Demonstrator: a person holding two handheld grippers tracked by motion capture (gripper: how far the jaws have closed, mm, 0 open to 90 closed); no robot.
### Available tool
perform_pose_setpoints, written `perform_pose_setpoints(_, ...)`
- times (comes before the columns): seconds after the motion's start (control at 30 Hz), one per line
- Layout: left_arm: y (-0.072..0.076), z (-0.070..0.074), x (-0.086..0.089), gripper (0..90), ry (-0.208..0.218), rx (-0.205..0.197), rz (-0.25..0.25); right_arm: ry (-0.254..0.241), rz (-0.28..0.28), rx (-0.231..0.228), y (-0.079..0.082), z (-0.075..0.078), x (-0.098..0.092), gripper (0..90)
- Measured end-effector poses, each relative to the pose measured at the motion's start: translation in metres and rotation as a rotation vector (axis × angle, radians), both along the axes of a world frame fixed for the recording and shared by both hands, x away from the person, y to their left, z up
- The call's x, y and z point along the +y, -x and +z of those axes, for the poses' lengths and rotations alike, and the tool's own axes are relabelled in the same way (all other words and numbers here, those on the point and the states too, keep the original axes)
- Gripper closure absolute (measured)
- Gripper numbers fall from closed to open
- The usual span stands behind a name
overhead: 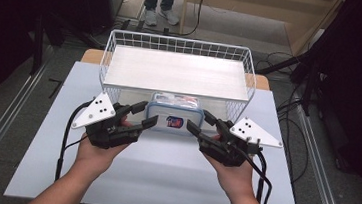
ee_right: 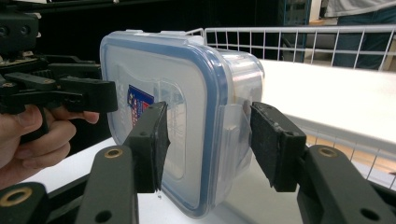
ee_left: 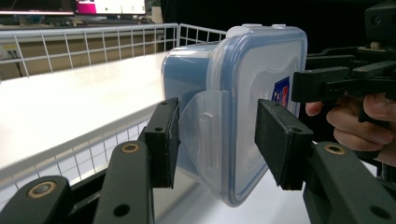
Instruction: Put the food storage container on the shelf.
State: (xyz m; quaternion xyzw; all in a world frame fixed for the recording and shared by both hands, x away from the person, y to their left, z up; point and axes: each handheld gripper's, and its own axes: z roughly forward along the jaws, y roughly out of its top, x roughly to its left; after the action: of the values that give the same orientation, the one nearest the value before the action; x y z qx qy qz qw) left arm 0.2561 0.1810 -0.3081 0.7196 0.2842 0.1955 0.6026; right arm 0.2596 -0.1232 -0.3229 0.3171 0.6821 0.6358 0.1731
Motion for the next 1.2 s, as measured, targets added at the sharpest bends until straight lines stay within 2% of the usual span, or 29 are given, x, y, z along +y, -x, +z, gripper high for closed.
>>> perform_pose_setpoints(0.1,-0.004,0.006,0.000,51.6,0.004,-0.004,0.000,0.002,-0.002,-0.015,-0.005,0.007,0.000,49.2)
perform_pose_setpoints(0.33,-0.018,0.013,0.001,52.0,0.025,0.035,-0.009,0.003,0.000,0.012,-0.015,0.016,-0.001,49.3)
perform_pose_setpoints(0.4,-0.022,0.017,0.001,52.2,0.035,0.049,-0.011,0.005,0.005,0.025,-0.022,0.022,-0.002,49.3)
perform_pose_setpoints(0.43,-0.028,0.021,0.001,52.3,0.042,0.071,-0.017,0.002,0.006,0.038,-0.025,0.024,-0.002,49.4)
perform_pose_setpoints(0.6,-0.038,0.028,0.000,52.3,0.041,0.096,-0.018,-0.012,0.017,0.068,-0.036,0.031,-0.005,49.9)
perform_pose_setpoints(0.67,-0.046,0.034,0.001,52.4,0.041,0.118,-0.022,-0.026,0.021,0.095,-0.043,0.035,-0.006,50.1)
perform_pose_setpoints(0.87,-0.060,0.040,0.002,52.5,0.051,0.156,-0.031,-0.030,0.023,0.139,-0.058,0.044,-0.006,50.5)
perform_pose_setpoints(0.97,-0.071,0.043,0.003,52.5,0.069,0.196,-0.032,-0.037,0.025,0.157,-0.066,0.049,-0.006,50.8)
perform_pose_setpoints(1.0,-0.071,0.043,0.003,52.6,0.069,0.196,-0.032,-0.037,0.025,0.157,-0.066,0.049,-0.006,50.8)
perform_pose_setpoints(1.03,-0.077,0.045,0.005,52.6,0.081,0.216,-0.034,-0.045,0.024,0.179,-0.072,0.052,-0.006,50.8)
perform_pose_setpoints(1.2,-0.087,0.047,0.007,52.8,0.112,0.254,-0.035,-0.048,0.027,0.210,-0.083,0.058,-0.006,51.0)
